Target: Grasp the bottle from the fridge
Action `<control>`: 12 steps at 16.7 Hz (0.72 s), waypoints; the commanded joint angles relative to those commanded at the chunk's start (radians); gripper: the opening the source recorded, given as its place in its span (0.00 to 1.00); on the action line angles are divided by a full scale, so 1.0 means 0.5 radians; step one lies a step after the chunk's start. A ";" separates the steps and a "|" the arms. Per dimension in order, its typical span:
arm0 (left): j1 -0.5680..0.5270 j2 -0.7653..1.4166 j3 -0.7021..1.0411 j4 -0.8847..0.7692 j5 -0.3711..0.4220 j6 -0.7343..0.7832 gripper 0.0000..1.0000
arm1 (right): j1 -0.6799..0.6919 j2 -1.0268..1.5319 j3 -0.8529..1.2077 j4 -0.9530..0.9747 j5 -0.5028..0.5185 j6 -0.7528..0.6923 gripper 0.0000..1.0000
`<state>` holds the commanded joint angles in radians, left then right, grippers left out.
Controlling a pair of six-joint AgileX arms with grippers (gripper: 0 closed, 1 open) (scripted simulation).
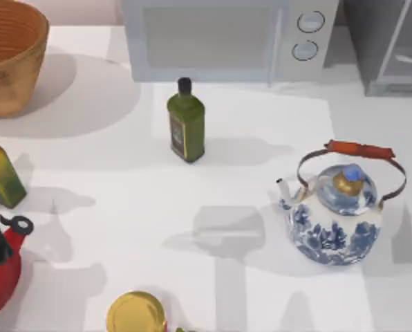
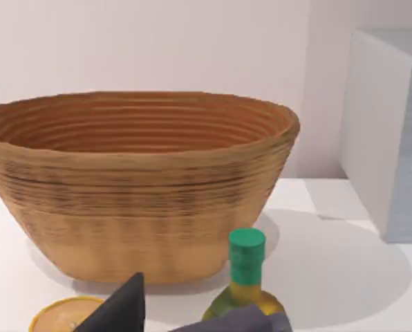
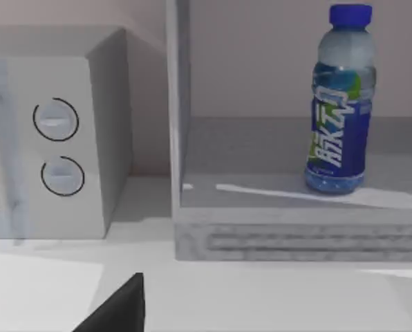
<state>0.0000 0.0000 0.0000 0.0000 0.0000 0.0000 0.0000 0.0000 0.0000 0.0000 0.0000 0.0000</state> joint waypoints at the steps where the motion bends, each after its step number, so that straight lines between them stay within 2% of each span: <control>1: 0.000 0.000 0.000 0.000 0.000 0.000 1.00 | 0.000 0.000 0.000 0.000 0.000 0.000 1.00; 6: 0.000 0.000 0.000 0.000 0.000 0.000 1.00 | -0.074 0.206 0.026 0.209 -0.076 -0.007 1.00; 12: 0.000 0.000 0.000 0.000 0.000 0.000 1.00 | -0.352 1.129 0.120 1.053 -0.338 -0.012 1.00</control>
<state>0.0000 0.0000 0.0000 0.0000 0.0000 0.0000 -0.1762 0.5645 0.0598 0.5265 -0.1688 -0.0061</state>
